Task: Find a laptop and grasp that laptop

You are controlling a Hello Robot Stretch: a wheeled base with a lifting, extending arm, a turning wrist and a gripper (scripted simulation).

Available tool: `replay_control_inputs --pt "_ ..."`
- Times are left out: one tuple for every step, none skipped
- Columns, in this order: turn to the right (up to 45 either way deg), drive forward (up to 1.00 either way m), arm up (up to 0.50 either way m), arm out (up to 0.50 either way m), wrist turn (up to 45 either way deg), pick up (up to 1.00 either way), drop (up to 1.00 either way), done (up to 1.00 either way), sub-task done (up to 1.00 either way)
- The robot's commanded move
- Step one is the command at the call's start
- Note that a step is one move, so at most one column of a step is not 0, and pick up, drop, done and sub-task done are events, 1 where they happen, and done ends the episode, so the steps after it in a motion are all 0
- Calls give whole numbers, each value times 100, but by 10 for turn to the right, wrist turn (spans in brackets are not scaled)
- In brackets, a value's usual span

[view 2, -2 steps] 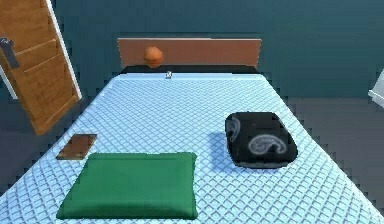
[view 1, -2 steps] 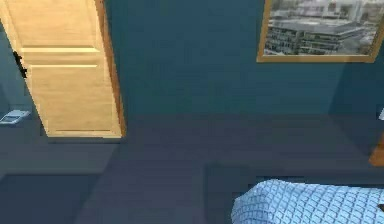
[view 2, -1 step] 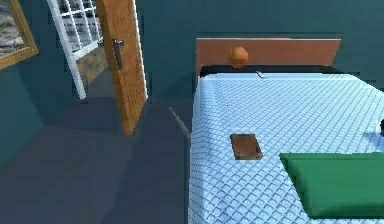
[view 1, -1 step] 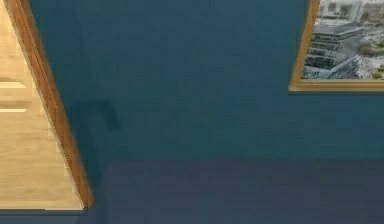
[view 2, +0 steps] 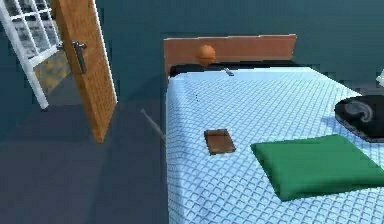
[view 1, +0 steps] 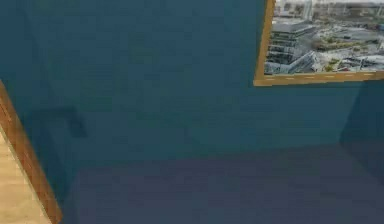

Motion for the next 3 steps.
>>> replay_control_inputs --pt "0 15 0 0 0 0 0 0 0" --pt "-450 0 0 0 0 0 0 0 0" --pt "-150 0 0 0 0 0 0 0 0"
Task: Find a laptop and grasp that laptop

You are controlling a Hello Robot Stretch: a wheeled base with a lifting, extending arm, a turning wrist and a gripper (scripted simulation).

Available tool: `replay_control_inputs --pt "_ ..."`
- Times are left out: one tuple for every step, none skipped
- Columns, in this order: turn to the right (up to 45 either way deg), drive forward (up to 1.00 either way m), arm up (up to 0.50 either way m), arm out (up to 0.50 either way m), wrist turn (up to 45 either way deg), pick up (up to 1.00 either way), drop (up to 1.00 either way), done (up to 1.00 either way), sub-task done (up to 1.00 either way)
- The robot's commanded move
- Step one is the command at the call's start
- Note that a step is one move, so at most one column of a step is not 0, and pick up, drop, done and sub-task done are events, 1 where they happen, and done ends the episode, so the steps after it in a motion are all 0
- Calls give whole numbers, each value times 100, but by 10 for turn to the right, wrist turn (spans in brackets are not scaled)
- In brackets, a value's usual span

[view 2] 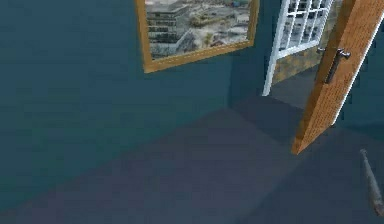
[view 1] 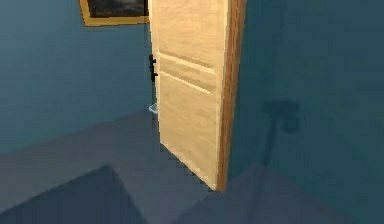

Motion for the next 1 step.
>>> replay_control_inputs --pt "0 20 0 0 0 0 0 0 0"
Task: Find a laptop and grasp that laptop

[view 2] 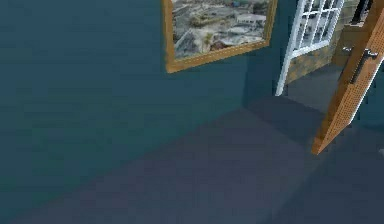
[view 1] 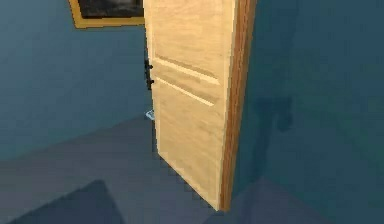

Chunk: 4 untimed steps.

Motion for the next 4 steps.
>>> replay_control_inputs --pt "450 0 0 0 0 0 0 0 0" --pt "450 0 0 0 0 0 0 0 0" --pt "0 35 0 0 0 0 0 0 0" --pt "210 0 0 0 0 0 0 0 0"
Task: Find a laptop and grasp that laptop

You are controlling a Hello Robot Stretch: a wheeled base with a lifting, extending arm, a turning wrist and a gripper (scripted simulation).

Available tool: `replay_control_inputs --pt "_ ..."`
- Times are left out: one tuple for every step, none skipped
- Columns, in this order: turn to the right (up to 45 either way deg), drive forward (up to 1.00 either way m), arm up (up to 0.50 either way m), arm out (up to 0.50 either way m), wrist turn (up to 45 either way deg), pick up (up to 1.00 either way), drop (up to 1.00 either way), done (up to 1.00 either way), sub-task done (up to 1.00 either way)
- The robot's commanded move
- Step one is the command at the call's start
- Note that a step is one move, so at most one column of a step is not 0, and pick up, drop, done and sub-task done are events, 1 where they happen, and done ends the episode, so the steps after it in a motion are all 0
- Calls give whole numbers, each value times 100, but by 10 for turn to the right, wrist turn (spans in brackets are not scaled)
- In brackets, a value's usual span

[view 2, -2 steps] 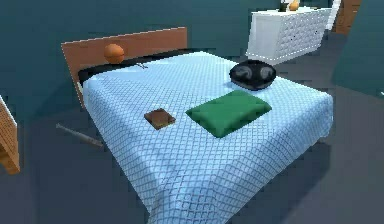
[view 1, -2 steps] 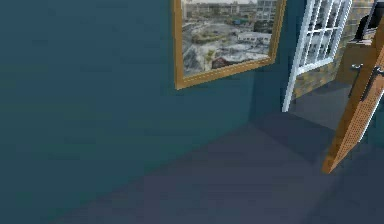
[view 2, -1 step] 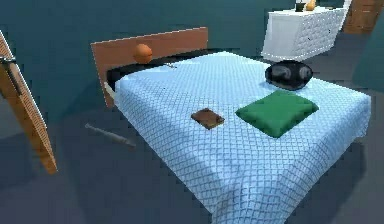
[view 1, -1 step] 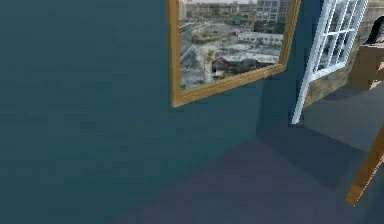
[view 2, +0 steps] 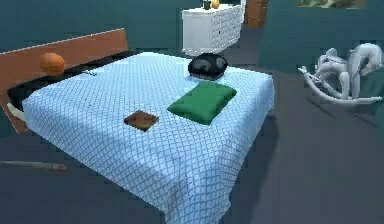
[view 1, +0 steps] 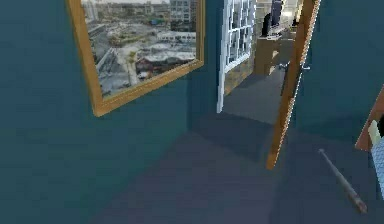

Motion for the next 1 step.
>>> replay_control_inputs --pt "0 100 0 0 0 0 0 0 0"
